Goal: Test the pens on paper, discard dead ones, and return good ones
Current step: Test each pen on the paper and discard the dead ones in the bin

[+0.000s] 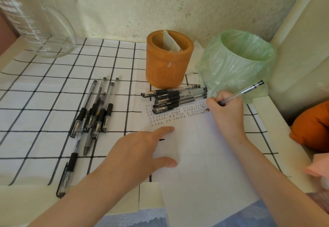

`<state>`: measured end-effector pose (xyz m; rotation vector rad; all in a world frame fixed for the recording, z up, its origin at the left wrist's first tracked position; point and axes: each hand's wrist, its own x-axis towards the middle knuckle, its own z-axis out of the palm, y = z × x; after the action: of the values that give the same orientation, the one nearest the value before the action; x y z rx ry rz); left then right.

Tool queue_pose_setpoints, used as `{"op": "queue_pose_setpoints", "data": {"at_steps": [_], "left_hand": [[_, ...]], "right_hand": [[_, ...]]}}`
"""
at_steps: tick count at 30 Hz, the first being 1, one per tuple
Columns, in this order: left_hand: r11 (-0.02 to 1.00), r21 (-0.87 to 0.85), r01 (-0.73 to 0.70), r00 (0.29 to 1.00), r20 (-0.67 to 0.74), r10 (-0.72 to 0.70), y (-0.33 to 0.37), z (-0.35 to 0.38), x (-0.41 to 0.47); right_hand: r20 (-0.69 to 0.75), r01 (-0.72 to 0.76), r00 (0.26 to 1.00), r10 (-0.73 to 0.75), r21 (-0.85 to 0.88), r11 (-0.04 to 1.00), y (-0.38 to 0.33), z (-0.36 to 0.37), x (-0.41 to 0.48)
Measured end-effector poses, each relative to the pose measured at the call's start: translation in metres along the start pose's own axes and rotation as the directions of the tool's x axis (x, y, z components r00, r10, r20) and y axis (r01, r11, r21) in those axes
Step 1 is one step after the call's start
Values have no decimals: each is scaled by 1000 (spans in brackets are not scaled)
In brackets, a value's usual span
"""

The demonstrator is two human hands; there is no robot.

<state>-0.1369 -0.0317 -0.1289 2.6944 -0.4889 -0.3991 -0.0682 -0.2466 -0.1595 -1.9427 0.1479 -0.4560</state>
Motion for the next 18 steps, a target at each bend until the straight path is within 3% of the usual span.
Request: {"op": "queue_pose_setpoints", "data": {"at_steps": [13, 16, 18], "left_hand": [[1000, -31, 6, 1000, 26, -6, 0, -1, -1], [975, -222, 4, 999, -41, -14, -1, -1, -1], [902, -432, -17, 992, -117, -37, -1, -3, 1]], "right_hand": [[-10, -65, 998, 66, 22, 998, -2, -2, 1], [-26, -141, 988, 151, 223, 965, -14, -6, 1], [74, -181, 983, 166, 338, 924, -28, -8, -1]]}}
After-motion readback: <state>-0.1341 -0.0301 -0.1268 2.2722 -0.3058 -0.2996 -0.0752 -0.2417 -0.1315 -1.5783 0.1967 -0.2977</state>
